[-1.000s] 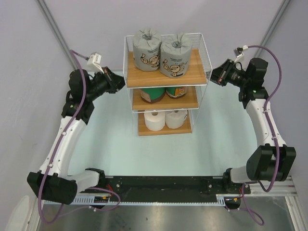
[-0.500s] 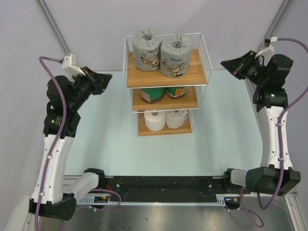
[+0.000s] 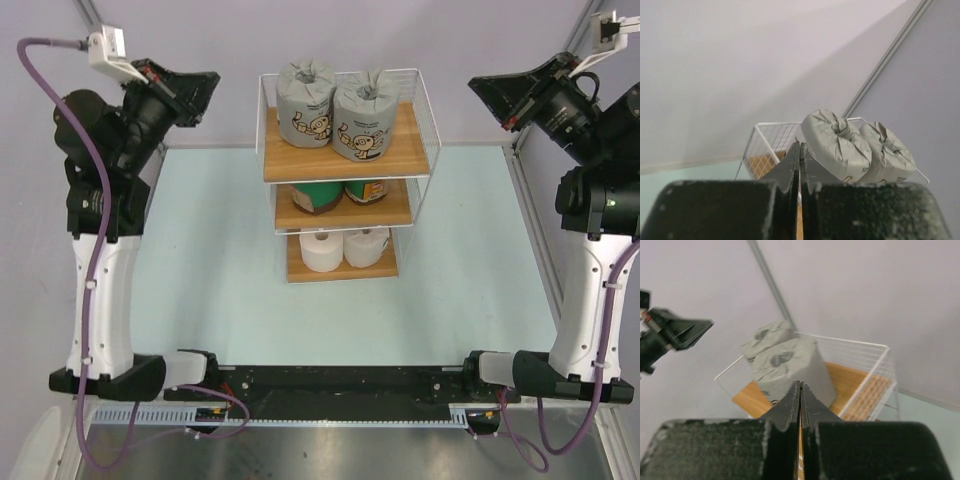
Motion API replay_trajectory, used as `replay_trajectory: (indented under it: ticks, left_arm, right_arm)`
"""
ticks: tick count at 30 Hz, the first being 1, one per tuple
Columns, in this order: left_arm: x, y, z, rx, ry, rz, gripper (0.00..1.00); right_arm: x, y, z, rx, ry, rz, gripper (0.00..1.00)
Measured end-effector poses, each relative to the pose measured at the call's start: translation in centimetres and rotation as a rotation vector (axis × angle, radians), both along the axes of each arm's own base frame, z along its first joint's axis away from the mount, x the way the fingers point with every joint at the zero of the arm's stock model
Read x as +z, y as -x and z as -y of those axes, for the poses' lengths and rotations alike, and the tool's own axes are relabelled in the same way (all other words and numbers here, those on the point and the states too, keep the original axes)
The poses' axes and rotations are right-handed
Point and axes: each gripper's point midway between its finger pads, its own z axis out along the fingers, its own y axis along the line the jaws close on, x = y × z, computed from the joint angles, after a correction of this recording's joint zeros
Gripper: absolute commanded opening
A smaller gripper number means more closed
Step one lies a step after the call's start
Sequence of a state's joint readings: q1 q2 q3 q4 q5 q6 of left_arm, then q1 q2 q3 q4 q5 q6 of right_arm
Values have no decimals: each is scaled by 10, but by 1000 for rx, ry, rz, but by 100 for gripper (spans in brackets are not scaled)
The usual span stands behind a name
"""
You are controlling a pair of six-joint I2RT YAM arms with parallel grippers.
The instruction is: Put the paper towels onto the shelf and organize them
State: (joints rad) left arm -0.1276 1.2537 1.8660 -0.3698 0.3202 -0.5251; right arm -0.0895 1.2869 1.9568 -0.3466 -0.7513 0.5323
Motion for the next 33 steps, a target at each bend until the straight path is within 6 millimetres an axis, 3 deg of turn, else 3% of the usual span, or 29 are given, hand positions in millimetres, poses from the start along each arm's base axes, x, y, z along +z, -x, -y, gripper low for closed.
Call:
replay_trajectory:
  ticks: [5, 9, 14, 18, 23, 29, 33]
  left_arm:
    - [14, -33, 15, -66, 23, 17, 0]
    - [9, -63, 24, -98, 46, -5, 0]
    - [16, -99, 30, -110, 78, 2, 0]
    - [28, -116, 39, -132, 115, 33, 0]
    - [30, -128, 62, -184, 140, 46, 0]
    - [7, -133, 106, -265, 128, -7, 0]
    - [-5, -129, 125, -297, 104, -38, 0]
  right_arm:
    - [-5, 22, -45, 165, 36, -9, 0]
    - [-17, 36, -78, 274, 67, -33, 0]
    - [-33, 40, -105, 325, 109, -70, 0]
    - [-48, 41, -128, 338, 150, -96, 0]
    - [-63, 45, -149, 328, 197, -115, 0]
    - [-78, 40, -156, 305, 220, -123, 0]
    - [-96, 31, -157, 285, 240, -159, 0]
